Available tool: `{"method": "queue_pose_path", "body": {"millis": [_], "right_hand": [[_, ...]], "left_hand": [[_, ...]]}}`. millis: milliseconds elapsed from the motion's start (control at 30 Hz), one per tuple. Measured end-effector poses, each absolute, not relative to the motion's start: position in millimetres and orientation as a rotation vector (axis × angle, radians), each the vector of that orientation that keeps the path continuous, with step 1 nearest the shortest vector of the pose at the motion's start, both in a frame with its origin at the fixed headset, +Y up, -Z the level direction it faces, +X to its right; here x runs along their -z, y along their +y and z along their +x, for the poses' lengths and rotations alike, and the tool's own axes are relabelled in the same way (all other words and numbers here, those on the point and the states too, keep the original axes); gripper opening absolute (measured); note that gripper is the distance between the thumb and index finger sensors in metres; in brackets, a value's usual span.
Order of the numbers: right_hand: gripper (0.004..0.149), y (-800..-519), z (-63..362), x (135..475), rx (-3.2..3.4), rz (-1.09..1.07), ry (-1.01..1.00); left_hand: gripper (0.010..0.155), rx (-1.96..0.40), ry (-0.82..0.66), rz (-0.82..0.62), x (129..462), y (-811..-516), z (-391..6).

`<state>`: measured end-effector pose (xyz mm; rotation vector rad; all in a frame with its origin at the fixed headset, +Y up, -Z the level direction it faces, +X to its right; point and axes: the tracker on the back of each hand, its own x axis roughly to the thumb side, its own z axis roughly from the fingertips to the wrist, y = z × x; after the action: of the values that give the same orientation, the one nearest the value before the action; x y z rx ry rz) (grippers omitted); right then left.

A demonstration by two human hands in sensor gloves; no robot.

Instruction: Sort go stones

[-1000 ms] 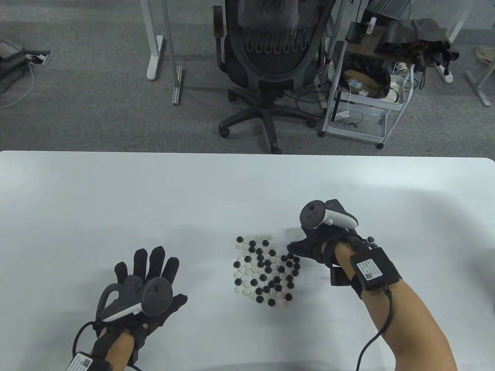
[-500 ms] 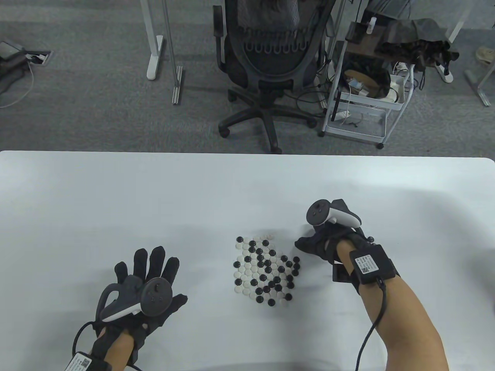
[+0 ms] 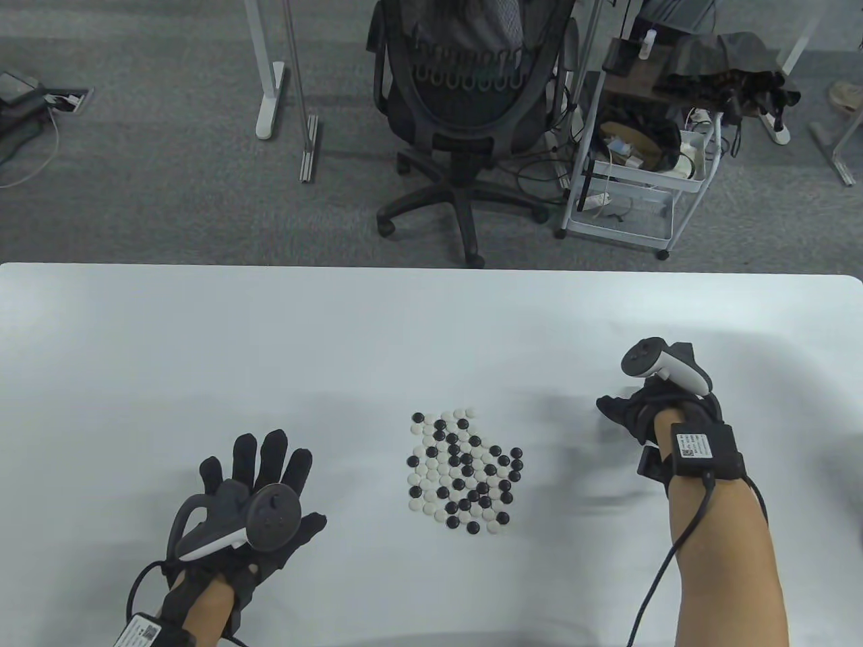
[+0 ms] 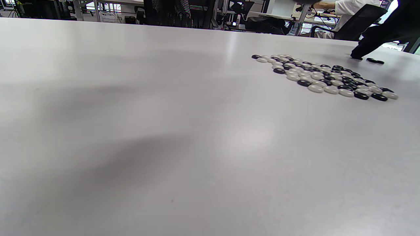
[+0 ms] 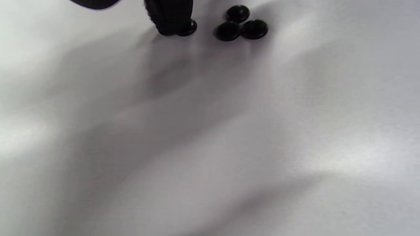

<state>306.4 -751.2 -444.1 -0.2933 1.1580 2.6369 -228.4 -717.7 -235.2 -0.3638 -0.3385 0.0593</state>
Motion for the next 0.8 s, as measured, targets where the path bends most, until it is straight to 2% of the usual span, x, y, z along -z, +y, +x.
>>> {"method": "queue_pose_path", "body": {"millis": [300,467,600,800], "right_hand": [[0.069,-750.4,318.9,443.0,-2.634,-0.35,1.13],[0.069,-742.4,313.9,443.4,-2.63,-0.302,1.09],[0.069,-727.5,284.9,440.6,-2.571,-0.075,1.092],[0.067,-721.8,222.6,424.0,-2.569,0.279,1.239]], "left_hand": [[0.081,-0.057,-0.339,-0.369,235.3,-717.9,-227.6],[0.081,-0.056,-0.341,-0.371,235.7,-718.5,-227.3],[0.081,-0.06,-0.344,-0.376,236.0,-718.7,-227.2],[0.081,-0.052,-0.343,-0.377,236.0,-718.8,-226.2]]}}
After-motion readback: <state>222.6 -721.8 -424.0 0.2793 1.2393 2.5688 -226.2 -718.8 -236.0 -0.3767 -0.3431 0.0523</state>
